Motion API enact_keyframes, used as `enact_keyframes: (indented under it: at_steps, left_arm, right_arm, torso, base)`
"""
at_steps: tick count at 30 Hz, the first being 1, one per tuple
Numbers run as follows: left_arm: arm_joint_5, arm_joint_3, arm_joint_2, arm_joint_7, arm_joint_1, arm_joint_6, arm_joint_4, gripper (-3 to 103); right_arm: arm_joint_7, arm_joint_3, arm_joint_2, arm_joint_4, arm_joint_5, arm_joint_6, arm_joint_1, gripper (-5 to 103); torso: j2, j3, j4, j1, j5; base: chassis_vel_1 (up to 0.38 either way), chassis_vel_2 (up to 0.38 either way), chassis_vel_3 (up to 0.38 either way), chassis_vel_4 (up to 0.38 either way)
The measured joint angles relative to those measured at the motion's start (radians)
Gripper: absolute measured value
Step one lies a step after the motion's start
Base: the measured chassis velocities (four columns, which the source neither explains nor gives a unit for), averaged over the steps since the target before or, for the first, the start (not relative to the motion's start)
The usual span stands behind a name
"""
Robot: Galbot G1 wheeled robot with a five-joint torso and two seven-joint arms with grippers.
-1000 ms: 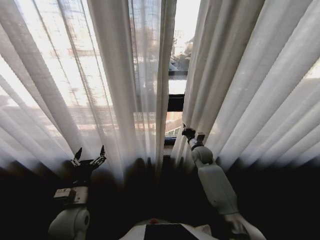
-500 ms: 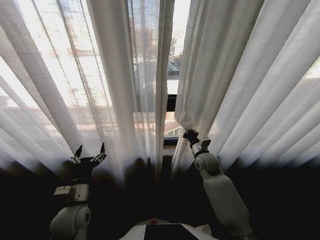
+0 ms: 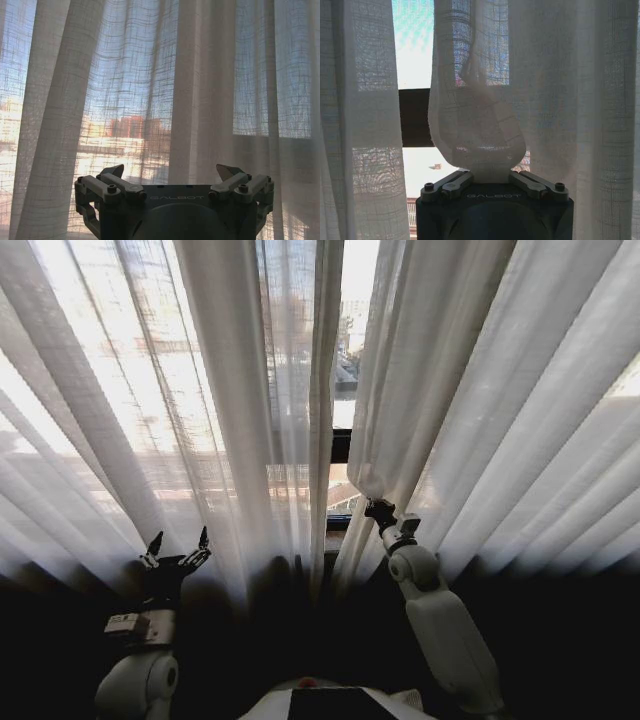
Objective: Open the curtains by pulling them apart, changing their state from closed to fully open.
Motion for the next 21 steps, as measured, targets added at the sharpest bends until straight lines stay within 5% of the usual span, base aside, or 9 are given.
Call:
enact_keyframes:
  at_steps: [21]
  left_arm:
    - [0.000, 0.002, 0.008, 0.004, -0.013, 0.002, 0.018, 100]
  right_arm:
    - [-0.009, 0.027, 0.002, -0.015, -0.001, -0.003, 0.012, 0]
  torso:
    - [0.000, 0.000, 0.0000, 0.000, 0.0001]
  base:
    - [-0.165, -0.156, 0.168, 0.160]
